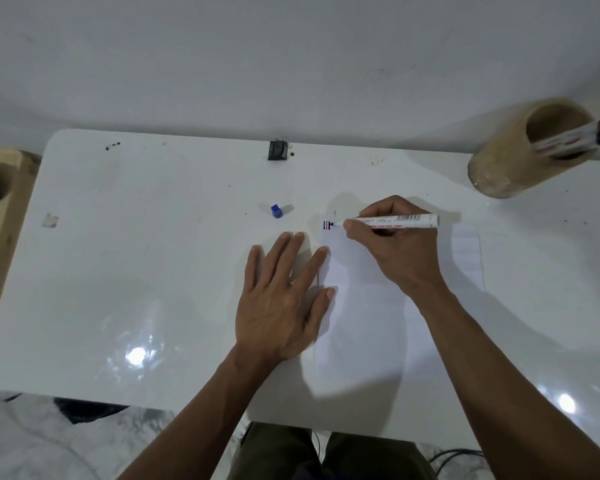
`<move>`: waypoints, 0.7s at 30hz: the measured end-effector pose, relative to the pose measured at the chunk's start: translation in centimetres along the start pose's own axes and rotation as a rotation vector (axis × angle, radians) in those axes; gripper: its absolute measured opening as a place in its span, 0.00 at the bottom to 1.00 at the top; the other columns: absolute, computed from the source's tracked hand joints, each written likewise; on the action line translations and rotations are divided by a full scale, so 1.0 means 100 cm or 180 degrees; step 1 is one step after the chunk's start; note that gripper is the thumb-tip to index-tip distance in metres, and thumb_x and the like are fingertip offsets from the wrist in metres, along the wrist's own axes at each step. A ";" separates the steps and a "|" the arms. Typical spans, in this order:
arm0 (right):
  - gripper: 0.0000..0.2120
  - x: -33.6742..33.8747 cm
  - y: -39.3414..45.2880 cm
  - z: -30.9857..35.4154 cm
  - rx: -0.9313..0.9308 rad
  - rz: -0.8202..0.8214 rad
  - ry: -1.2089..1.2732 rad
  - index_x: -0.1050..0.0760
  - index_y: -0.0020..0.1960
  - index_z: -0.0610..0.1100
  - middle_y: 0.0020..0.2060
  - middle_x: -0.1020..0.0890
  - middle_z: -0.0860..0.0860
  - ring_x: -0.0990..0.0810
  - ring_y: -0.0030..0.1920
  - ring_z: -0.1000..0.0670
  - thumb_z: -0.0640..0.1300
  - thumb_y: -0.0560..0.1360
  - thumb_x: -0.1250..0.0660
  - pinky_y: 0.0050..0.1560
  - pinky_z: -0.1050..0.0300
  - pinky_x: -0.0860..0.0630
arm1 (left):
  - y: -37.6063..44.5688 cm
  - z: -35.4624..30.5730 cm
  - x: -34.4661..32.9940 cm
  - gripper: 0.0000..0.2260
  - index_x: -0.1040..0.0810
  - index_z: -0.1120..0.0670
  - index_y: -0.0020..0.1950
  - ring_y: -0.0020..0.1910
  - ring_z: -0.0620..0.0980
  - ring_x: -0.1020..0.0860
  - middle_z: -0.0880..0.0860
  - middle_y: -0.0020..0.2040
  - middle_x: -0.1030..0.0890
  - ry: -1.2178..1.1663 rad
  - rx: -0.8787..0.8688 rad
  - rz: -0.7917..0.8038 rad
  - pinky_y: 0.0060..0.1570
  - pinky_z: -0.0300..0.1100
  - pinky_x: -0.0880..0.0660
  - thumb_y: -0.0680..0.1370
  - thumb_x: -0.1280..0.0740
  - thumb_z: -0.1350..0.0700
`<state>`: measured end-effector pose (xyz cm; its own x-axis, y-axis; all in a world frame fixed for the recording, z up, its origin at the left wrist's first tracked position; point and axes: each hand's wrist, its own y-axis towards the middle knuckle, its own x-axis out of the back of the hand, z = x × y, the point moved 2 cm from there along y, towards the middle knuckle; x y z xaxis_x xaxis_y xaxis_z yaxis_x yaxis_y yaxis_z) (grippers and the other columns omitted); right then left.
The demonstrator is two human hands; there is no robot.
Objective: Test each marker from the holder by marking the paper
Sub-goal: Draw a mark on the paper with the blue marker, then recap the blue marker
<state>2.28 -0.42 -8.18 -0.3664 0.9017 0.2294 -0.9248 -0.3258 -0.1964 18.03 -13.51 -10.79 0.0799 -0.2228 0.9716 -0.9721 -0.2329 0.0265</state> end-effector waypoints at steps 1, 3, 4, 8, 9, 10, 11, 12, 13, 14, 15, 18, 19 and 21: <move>0.10 0.003 0.000 0.003 -0.0088 -0.0014 0.0206 0.22 0.42 0.43 0.39 0.13 0.43 0.13 0.40 0.43 0.40 0.70 0.20 0.40 0.50 0.17 | 0.000 0.000 0.001 0.26 0.34 0.46 0.77 0.80 0.55 0.41 0.55 0.79 0.34 -0.0014 0.0002 -0.0003 0.76 0.62 0.43 0.81 0.41 0.39; 0.11 0.009 -0.001 0.012 -0.0252 -0.0056 0.0516 0.23 0.43 0.44 0.40 0.13 0.42 0.13 0.42 0.40 0.37 0.70 0.20 0.41 0.47 0.16 | 0.000 -0.002 0.005 0.25 0.33 0.46 0.77 0.80 0.55 0.40 0.55 0.78 0.34 -0.0064 0.0019 0.0001 0.76 0.62 0.42 0.81 0.42 0.39; 0.12 0.012 -0.002 0.018 -0.0284 -0.0057 0.0603 0.23 0.42 0.44 0.41 0.13 0.43 0.13 0.42 0.41 0.36 0.70 0.21 0.41 0.47 0.15 | 0.001 -0.002 0.008 0.25 0.33 0.46 0.76 0.80 0.54 0.39 0.55 0.78 0.33 -0.0107 0.0028 0.0002 0.76 0.61 0.42 0.81 0.42 0.39; 0.13 0.022 -0.012 0.047 -0.0365 -0.0049 0.1189 0.22 0.40 0.46 0.43 0.14 0.49 0.14 0.43 0.49 0.30 0.71 0.24 0.40 0.55 0.18 | 0.004 -0.002 0.026 0.23 0.29 0.47 0.74 0.76 0.54 0.32 0.54 0.75 0.28 -0.0538 0.0122 0.0002 0.73 0.59 0.36 0.81 0.41 0.40; 0.13 0.025 -0.015 0.053 -0.0395 -0.0049 0.1345 0.21 0.40 0.46 0.44 0.14 0.50 0.15 0.43 0.49 0.29 0.71 0.25 0.41 0.56 0.19 | 0.005 0.000 0.032 0.22 0.28 0.49 0.73 0.73 0.55 0.29 0.54 0.72 0.25 -0.0664 0.0222 -0.0081 0.71 0.58 0.33 0.80 0.39 0.43; 0.13 0.027 -0.018 0.058 -0.0407 -0.0045 0.1456 0.20 0.41 0.46 0.45 0.14 0.49 0.16 0.44 0.49 0.29 0.72 0.26 0.42 0.56 0.19 | 0.008 0.004 0.038 0.21 0.27 0.51 0.71 0.69 0.56 0.26 0.54 0.69 0.23 -0.0748 0.0374 -0.0193 0.68 0.55 0.30 0.80 0.37 0.45; 0.12 0.029 -0.021 0.062 -0.0408 -0.0039 0.1520 0.20 0.42 0.46 0.46 0.14 0.48 0.16 0.45 0.49 0.29 0.72 0.26 0.43 0.56 0.19 | 0.013 0.008 0.044 0.21 0.27 0.52 0.71 0.66 0.56 0.25 0.54 0.67 0.22 -0.0781 0.0548 -0.0290 0.66 0.53 0.28 0.79 0.35 0.48; 0.12 0.030 -0.025 0.064 -0.0411 -0.0041 0.1546 0.19 0.43 0.46 0.47 0.14 0.47 0.16 0.46 0.48 0.29 0.73 0.26 0.43 0.56 0.19 | 0.020 0.012 0.050 0.20 0.27 0.52 0.70 0.65 0.56 0.25 0.54 0.66 0.22 -0.0777 0.0707 -0.0344 0.64 0.52 0.28 0.79 0.34 0.50; 0.11 0.031 -0.029 0.066 -0.0421 -0.0062 0.1554 0.18 0.44 0.46 0.47 0.13 0.47 0.16 0.46 0.48 0.30 0.73 0.26 0.43 0.56 0.19 | 0.028 0.015 0.055 0.20 0.27 0.53 0.70 0.64 0.57 0.25 0.55 0.65 0.22 -0.0747 0.0820 -0.0367 0.62 0.52 0.28 0.79 0.33 0.51; 0.11 0.031 -0.032 0.067 -0.0436 -0.0106 0.1560 0.19 0.45 0.46 0.48 0.13 0.47 0.16 0.46 0.47 0.30 0.73 0.26 0.42 0.56 0.19 | 0.037 0.018 0.059 0.19 0.26 0.53 0.70 0.63 0.58 0.25 0.55 0.65 0.22 -0.0689 0.0869 -0.0367 0.60 0.52 0.27 0.79 0.33 0.52; 0.12 0.031 -0.035 0.068 -0.0462 -0.0167 0.1583 0.20 0.46 0.47 0.48 0.13 0.47 0.15 0.46 0.47 0.31 0.73 0.26 0.41 0.56 0.19 | 0.046 0.020 0.063 0.19 0.26 0.53 0.70 0.63 0.59 0.25 0.56 0.64 0.22 -0.0611 0.0868 -0.0330 0.58 0.53 0.27 0.80 0.33 0.53; 0.12 0.031 -0.042 0.067 -0.0527 -0.0279 0.1620 0.23 0.45 0.46 0.46 0.12 0.47 0.15 0.45 0.47 0.31 0.73 0.25 0.40 0.54 0.19 | 0.071 0.026 0.067 0.17 0.26 0.52 0.70 0.62 0.59 0.25 0.56 0.62 0.22 -0.0302 0.0851 0.0056 0.59 0.53 0.29 0.81 0.35 0.53; 0.12 0.031 -0.044 0.067 -0.0537 -0.0297 0.1594 0.23 0.44 0.46 0.46 0.12 0.46 0.15 0.44 0.47 0.31 0.73 0.25 0.41 0.54 0.19 | 0.077 0.028 0.066 0.16 0.26 0.52 0.69 0.61 0.59 0.25 0.55 0.61 0.22 -0.0201 0.0846 0.0163 0.59 0.52 0.30 0.82 0.36 0.53; 0.10 0.033 -0.047 0.065 -0.0575 -0.0347 0.1547 0.22 0.44 0.43 0.46 0.12 0.44 0.15 0.45 0.46 0.31 0.72 0.24 0.42 0.53 0.18 | 0.081 0.031 0.061 0.14 0.23 0.53 0.66 0.59 0.57 0.25 0.54 0.58 0.20 -0.0061 0.0786 0.0250 0.57 0.50 0.31 0.82 0.37 0.53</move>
<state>4.72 2.28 -0.31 -0.1396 0.9693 -0.2024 -0.9068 -0.2073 -0.3670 11.30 -19.69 -5.36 0.0127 -0.2668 0.9637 -0.8924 -0.4377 -0.1094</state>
